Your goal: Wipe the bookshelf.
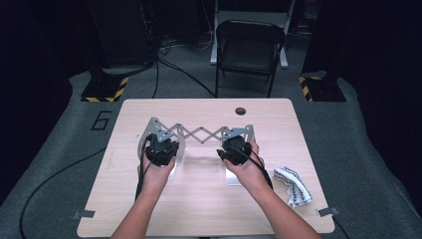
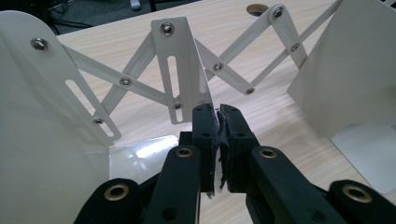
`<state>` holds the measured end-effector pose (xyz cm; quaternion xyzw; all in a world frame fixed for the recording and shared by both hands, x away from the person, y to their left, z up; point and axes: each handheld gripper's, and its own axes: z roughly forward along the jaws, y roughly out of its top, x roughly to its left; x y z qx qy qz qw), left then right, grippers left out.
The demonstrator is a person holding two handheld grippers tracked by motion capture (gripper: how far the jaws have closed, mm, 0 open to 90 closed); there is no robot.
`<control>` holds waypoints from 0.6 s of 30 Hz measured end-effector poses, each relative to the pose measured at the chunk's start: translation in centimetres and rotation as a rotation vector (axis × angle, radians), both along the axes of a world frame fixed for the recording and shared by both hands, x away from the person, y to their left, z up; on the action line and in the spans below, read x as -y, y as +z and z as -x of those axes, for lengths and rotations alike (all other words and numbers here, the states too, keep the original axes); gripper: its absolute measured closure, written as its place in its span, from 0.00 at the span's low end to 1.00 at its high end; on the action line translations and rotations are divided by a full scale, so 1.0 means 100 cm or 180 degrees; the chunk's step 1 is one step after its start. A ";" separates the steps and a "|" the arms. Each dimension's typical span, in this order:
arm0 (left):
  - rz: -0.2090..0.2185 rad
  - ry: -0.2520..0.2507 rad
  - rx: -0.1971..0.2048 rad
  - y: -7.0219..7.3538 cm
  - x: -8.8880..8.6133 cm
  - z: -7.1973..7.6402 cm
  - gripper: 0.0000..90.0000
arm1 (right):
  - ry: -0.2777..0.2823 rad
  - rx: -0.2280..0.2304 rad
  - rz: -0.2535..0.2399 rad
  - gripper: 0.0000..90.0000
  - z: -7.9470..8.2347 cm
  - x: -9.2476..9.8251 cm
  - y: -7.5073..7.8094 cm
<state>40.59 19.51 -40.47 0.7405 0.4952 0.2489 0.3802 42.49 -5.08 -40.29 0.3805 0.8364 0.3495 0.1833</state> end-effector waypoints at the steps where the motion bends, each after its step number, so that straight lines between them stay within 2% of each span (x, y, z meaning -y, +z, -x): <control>1: 0.0039 0.0009 0.0007 -0.001 0.001 0.002 0.95 | 0.0014 -0.0032 0.0026 0.80 0.000 0.001 0.001; 8: 0.0074 -0.0023 0.0056 0.000 0.010 0.010 0.91 | -0.0045 0.0046 0.0005 0.82 0.003 0.006 0.000; 10: 0.0066 -0.0017 0.0071 -0.001 0.012 0.008 0.91 | -0.0048 0.0044 0.0003 0.82 0.001 0.007 -0.001; 11: 0.0097 -0.0017 0.0060 -0.001 0.011 0.007 0.91 | -0.0003 0.0008 0.0027 0.82 0.001 0.007 -0.001; 13: 0.0157 -0.0002 0.0058 -0.002 0.011 0.003 0.91 | -0.0003 0.0044 0.0078 0.82 0.000 0.006 -0.001; 16: 0.0171 0.0020 0.0067 -0.003 0.010 -0.002 0.90 | -0.0041 0.0079 -0.0015 0.82 -0.005 0.005 -0.003; 17: 0.0173 0.0032 0.0078 -0.003 0.010 -0.004 0.90 | -0.0022 0.0046 0.0031 0.82 -0.007 0.006 -0.002; 18: 0.0174 0.0045 0.0079 -0.003 0.010 -0.005 0.91 | -0.0041 0.0086 -0.0004 0.83 -0.008 0.006 -0.004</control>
